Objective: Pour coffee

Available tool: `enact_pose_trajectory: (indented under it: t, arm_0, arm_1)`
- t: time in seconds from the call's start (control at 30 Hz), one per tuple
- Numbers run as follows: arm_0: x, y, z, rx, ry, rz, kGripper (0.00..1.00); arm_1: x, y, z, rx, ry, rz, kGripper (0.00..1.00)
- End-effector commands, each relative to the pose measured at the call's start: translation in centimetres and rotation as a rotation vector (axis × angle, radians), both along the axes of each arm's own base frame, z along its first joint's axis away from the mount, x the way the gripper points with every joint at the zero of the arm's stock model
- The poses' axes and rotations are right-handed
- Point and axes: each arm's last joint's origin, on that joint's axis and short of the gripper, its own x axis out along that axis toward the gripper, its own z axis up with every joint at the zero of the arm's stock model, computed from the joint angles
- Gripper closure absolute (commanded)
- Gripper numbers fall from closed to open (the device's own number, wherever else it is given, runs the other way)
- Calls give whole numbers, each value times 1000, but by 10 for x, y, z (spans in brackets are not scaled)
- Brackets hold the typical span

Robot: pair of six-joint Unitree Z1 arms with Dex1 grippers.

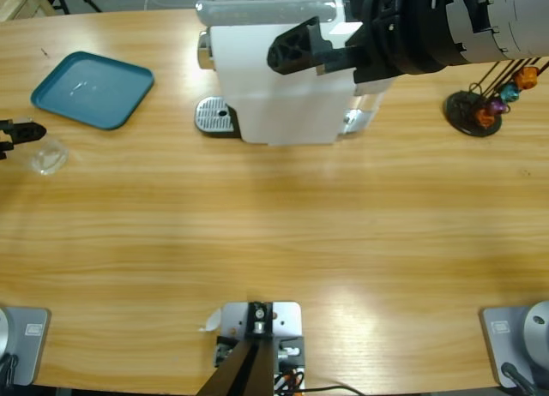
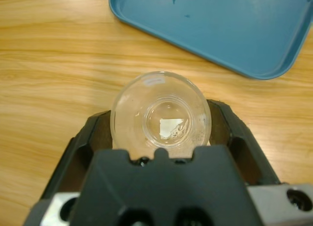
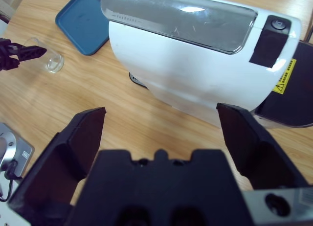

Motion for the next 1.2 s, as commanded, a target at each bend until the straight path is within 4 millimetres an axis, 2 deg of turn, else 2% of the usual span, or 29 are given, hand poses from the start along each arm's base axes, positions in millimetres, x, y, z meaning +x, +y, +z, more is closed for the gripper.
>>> enact_pose_trajectory:
  t: [0.03, 0.13, 0.2, 0.3, 0.43, 0.53, 0.73, 0.87, 1.0, 1.2]
  arm_0:
    - [-26, 1, 13, 31, -75, -154, 1000]
    - [-46, 2, 45, 9, -230, -362, 1000]
    - [-44, -3, 64, 26, -289, -509, 1000]
    - [-41, -18, 76, -57, -311, -744, 1000]
    - [-26, -41, 66, -93, -288, -1056, 1000]
    - [-7, -50, 56, -49, -283, -1135, 1000]
    - [60, -72, 33, -13, -237, -1273, 1000]
    - [92, -90, 15, -15, -198, -1343, 1000]
    - [103, -105, 5, -13, -183, -1396, 1000]
    - [104, -132, 0, 2, -188, -1457, 1000]
  arm_1:
    - [1, 4, -17, -41, 31, -9, 0]
    - [0, 4, -17, -39, 29, -9, 0]
    - [0, 4, -14, -33, 26, -4, 0]
    - [-4, -2, 0, -32, -15, 39, 0]
    - [-17, -23, 23, -33, -83, 86, 0]
    - [-24, -38, 31, -49, -94, 86, 0]
    - [-32, -70, 39, -73, -80, 43, 0]
    - [-30, -84, 43, -81, -83, 12, 0]
    - [-27, -94, 47, -100, -94, -9, 0]
    - [-25, -93, 44, -108, -80, 1, 0]
